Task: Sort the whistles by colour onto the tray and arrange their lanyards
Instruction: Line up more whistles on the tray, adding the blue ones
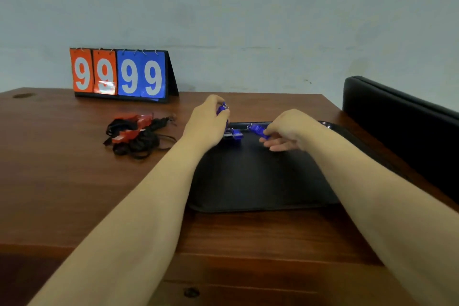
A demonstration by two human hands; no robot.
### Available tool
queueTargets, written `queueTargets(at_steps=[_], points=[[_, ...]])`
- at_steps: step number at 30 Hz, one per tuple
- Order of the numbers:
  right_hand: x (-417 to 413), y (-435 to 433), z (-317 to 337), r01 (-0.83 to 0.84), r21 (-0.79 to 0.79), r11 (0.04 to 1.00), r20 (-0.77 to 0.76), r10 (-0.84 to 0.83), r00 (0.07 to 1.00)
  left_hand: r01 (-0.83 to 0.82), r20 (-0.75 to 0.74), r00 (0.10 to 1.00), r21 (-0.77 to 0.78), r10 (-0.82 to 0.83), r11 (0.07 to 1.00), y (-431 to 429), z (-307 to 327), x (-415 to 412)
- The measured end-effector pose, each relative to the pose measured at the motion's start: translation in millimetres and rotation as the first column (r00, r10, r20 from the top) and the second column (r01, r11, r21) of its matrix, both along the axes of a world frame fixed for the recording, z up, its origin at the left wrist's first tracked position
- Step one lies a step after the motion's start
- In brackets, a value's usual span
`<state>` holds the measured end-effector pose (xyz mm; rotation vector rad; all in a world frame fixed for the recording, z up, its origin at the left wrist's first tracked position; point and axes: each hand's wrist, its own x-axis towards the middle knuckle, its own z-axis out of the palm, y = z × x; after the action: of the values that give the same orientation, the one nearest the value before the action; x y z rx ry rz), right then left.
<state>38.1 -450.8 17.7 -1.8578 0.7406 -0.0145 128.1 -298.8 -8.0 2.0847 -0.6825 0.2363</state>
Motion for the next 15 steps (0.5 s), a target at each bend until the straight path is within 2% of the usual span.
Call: queueTargets(at_steps=[7,15], points=[[15.5,18.3,3.1,0.0,-0.035,0.999,-0.156,-0.006,0.988,-0.026,0.027,0.999,0.032,0.025,0.999,2.6,-5.0,1.5],[18.6,18.5,-7.2,-0.042,-0.206,0.978,-0.059,0.031,0.998,-0.1,0.055,0.994,0.095,0.095,0.99,2.4,-1.0,-0.6]])
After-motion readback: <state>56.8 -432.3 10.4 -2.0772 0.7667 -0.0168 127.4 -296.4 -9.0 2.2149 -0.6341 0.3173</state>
